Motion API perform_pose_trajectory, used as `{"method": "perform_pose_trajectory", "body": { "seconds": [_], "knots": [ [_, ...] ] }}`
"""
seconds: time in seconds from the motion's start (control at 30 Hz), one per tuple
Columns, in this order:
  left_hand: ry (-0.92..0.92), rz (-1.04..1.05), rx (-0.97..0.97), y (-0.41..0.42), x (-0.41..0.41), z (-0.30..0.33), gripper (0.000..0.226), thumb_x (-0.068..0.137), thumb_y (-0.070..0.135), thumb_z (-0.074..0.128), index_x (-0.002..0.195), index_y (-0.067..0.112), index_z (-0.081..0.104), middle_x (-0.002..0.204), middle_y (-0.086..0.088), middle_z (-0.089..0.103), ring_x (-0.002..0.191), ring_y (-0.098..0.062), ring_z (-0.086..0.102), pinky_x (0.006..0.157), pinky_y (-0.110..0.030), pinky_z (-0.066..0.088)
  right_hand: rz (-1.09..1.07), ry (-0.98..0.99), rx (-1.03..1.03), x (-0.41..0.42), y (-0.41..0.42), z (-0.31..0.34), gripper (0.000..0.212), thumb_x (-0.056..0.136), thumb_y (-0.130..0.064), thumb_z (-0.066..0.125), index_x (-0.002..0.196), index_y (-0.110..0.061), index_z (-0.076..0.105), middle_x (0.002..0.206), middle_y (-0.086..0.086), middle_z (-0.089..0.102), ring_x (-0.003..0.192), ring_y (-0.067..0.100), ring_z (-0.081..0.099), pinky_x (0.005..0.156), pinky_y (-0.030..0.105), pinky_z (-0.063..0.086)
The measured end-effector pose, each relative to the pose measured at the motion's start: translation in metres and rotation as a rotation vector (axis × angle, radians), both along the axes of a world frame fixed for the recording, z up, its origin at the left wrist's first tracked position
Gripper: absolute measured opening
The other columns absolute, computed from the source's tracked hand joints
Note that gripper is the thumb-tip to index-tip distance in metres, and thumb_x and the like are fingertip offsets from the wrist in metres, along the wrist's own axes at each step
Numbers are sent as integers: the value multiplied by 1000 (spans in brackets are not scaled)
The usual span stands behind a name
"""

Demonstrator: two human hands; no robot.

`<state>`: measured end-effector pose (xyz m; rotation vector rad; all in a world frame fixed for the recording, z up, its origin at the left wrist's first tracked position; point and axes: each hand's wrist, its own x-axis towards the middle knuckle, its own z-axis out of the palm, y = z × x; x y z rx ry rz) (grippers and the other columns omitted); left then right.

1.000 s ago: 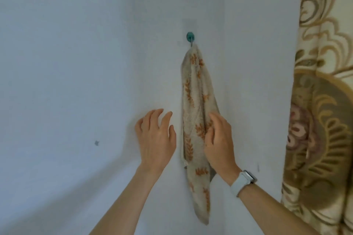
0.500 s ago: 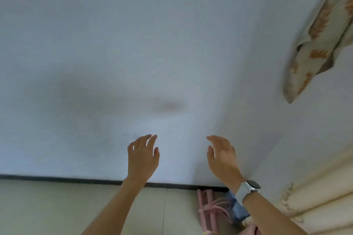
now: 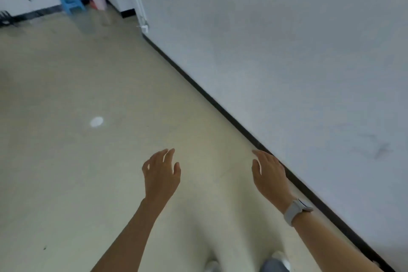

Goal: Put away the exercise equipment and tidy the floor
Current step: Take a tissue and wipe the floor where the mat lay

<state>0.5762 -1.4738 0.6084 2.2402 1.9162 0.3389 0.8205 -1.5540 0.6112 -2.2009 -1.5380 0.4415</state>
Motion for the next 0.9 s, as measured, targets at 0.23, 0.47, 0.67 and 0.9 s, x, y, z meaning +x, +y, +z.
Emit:
{"method": "perform_pose_trajectory", "body": {
  "seconds": [0.23, 0.47, 0.67, 0.9],
  "knots": [
    [-79, 341, -69, 50, -132, -16, 45, 93, 30, 43, 136, 18, 44, 140, -1, 48, 134, -18, 38, 111, -41, 21, 352, -3, -101, -135, 130, -18, 39, 98, -25, 33, 136, -18, 40, 141, 0, 46, 132, 17, 39, 112, 34, 26],
    [-62, 484, -112, 185, -209, -26, 47, 95, 35, 36, 140, 22, 36, 144, 3, 42, 136, -16, 33, 112, -40, 19, 562, -21, -95, -232, 311, -32, 39, 96, -25, 38, 134, -18, 43, 138, 0, 50, 129, 20, 43, 110, 38, 30],
    [-61, 538, -119, 366, -260, 4, 47, 96, 33, 38, 141, 24, 33, 147, 5, 37, 138, -14, 28, 112, -36, 16, 649, -74, -122, -306, 499, -17, 41, 94, -29, 33, 133, -19, 45, 135, -1, 52, 127, 22, 43, 110, 42, 29],
    [-109, 664, -205, 494, -340, -7, 47, 95, 33, 39, 141, 25, 34, 146, 6, 39, 136, -14, 32, 111, -36, 21, 787, -73, -227, -408, 655, -16, 41, 96, -27, 33, 137, -23, 37, 141, -5, 44, 133, 18, 35, 114, 40, 21]
  ]
}}
